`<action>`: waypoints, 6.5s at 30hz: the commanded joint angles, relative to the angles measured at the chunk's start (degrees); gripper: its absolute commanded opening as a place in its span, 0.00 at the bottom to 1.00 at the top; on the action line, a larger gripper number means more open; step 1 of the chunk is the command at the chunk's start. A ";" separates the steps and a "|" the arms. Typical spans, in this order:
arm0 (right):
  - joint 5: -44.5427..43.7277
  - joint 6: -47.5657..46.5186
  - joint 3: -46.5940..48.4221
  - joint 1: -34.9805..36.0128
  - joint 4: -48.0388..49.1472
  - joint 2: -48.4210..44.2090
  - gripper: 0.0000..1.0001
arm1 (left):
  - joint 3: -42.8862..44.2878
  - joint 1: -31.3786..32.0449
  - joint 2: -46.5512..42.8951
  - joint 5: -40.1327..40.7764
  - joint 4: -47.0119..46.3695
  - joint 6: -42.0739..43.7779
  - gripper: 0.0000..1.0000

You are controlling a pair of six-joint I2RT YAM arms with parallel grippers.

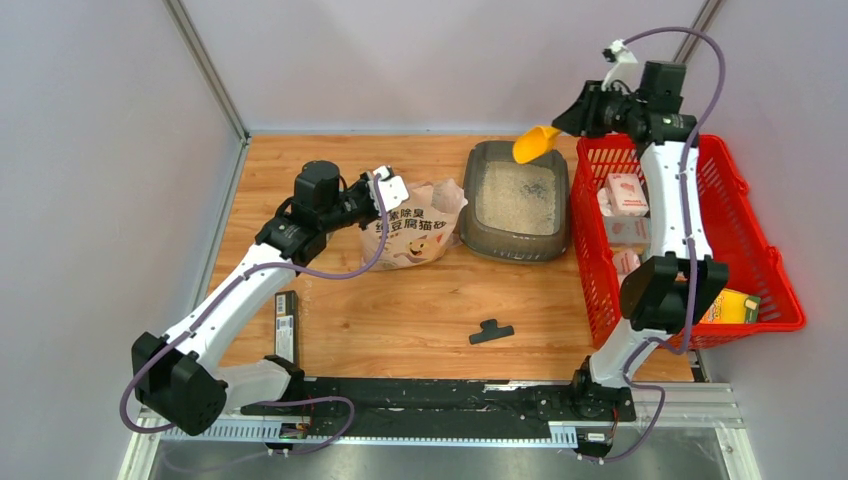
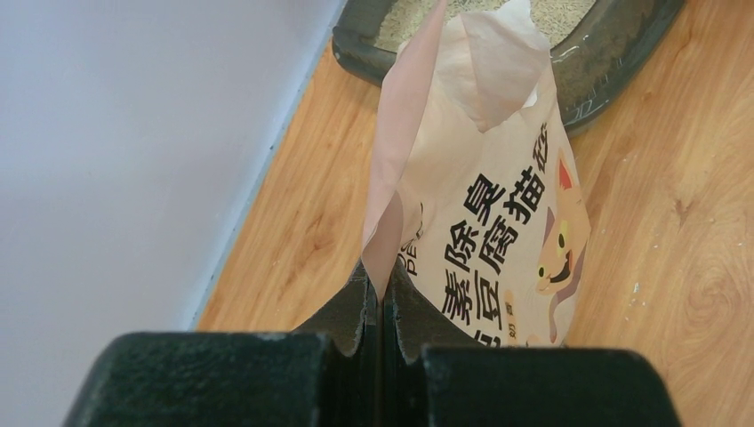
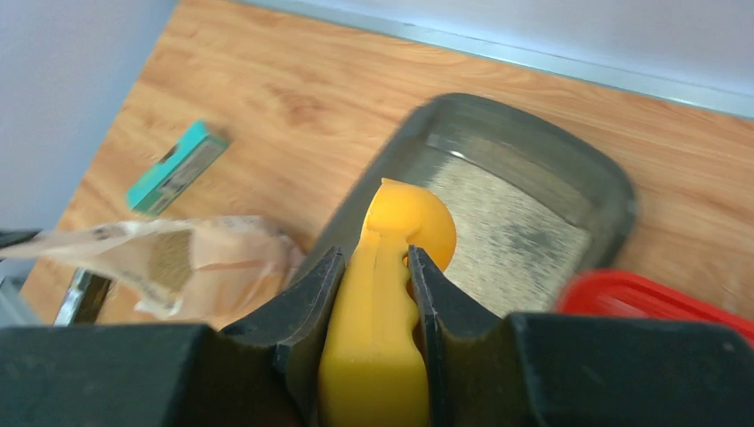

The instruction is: Fill the litter box with clean litter

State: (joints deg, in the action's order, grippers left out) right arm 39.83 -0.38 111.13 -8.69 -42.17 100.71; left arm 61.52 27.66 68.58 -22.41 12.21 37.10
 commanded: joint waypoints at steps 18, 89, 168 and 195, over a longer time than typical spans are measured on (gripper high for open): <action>3.42 -18.76 6.29 26.17 -16.70 -4.30 0.00 | 0.54 0.64 -5.12 -3.86 -10.80 -3.35 0.00; 17.54 37.55 -13.92 34.09 23.18 16.54 0.00 | 10.72 0.64 3.49 -0.70 -15.11 -9.60 0.00; 28.19 60.94 -35.55 4.38 48.15 -4.82 0.00 | 10.82 2.49 1.82 3.69 -11.24 3.94 0.00; 29.43 61.66 -21.84 -15.56 49.83 0.89 0.00 | 15.12 2.75 5.87 1.76 -6.49 2.80 0.00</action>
State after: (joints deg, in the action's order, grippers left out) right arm 69.10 62.78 84.58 -20.73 6.48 99.29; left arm 70.37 30.11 75.99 -17.89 17.17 40.07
